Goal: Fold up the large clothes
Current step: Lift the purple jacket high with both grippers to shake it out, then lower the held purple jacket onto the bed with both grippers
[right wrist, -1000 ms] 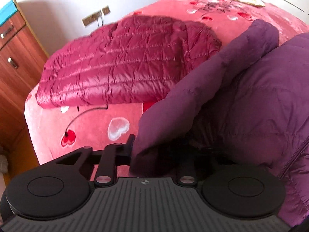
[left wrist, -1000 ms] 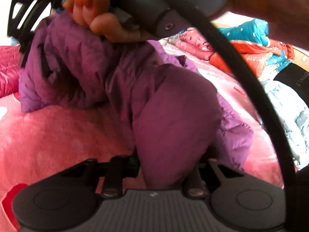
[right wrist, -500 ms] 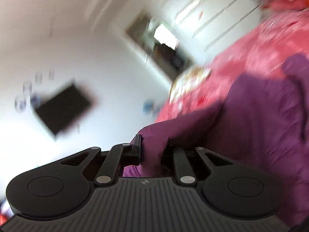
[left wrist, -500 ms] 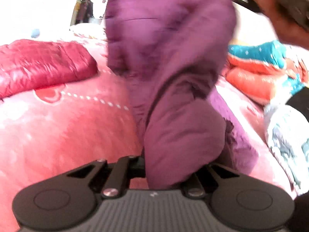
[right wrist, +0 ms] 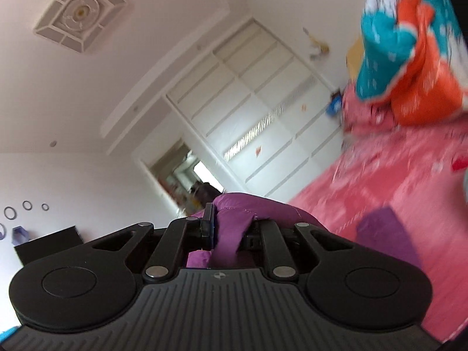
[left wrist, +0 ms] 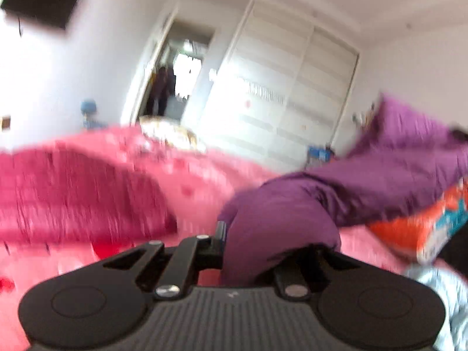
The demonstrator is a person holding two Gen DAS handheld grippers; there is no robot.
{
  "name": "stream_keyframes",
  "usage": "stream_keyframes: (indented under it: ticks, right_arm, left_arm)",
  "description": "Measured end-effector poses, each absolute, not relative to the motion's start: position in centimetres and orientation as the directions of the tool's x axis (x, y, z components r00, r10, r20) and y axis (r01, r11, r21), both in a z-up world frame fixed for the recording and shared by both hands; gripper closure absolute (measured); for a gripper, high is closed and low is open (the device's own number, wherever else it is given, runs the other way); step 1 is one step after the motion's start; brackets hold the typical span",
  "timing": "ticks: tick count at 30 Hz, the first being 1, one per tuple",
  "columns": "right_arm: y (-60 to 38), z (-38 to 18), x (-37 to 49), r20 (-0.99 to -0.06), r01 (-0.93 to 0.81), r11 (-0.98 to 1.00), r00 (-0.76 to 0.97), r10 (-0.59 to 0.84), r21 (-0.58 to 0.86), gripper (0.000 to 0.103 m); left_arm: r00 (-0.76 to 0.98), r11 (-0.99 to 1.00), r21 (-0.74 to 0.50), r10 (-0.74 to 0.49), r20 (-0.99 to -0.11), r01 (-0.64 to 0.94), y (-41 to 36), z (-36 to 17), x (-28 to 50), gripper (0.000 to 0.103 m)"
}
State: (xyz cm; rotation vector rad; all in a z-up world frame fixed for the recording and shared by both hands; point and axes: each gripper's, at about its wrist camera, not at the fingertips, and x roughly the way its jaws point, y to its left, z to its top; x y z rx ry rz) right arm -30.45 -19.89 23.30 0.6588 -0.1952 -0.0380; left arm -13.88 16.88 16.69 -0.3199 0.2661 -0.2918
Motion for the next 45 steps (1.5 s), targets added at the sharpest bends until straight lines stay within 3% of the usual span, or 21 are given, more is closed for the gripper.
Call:
stream_keyframes:
  ticks: [15, 20, 25, 29, 34, 40, 45]
  right_arm:
    - [-17.7, 28.9, -43.3, 0.503, -0.108, 0.884, 0.851, -0.154, 0.455, 0.089]
    - [-18.5, 30.2, -45.9, 0.608, -0.145, 0.892, 0.777, -0.165, 0.428, 0.089]
    - [-19.5, 31.6, -47.0, 0.662, -0.130, 0.904, 0.724, -0.194, 0.407, 0.089]
    - [-20.7, 31.3, -46.0, 0.638, -0.099, 0.893, 0.734, -0.232, 0.440, 0.089]
    - [-22.4, 29.7, -42.2, 0.546, 0.023, 0.869, 0.770, -0.331, 0.494, 0.089]
    - [-26.4, 26.7, -35.3, 0.384, 0.215, 0.839, 0.814, -0.437, 0.499, 0.089]
    - [-31.9, 22.1, -28.6, 0.194, 0.274, 0.785, 0.875, -0.443, 0.556, 0.089]
  left_arm:
    - [0.931, 0.930, -0.221, -0.227, 0.287, 0.294, 16.6, 37.5, -18.7, 0.099]
    - [0.850, 0.946, -0.055, -0.262, 0.457, 0.321, 14.3, 43.8, -21.0, 0.099]
    - [0.771, 0.933, 0.117, -0.347, 0.533, 0.339, 11.0, 48.2, -22.1, 0.099]
    - [0.765, 0.914, 0.198, -0.406, 0.500, 0.355, 8.1, 49.2, -19.5, 0.098]
    - [0.800, 0.893, 0.250, -0.446, 0.401, 0.373, 3.1, 45.2, -13.1, 0.098]
    - [0.860, 0.883, 0.239, -0.455, 0.230, 0.404, -2.4, 37.9, -4.3, 0.098]
    - [0.901, 0.887, 0.217, -0.429, 0.063, 0.407, -5.4, 31.1, 1.4, 0.098]
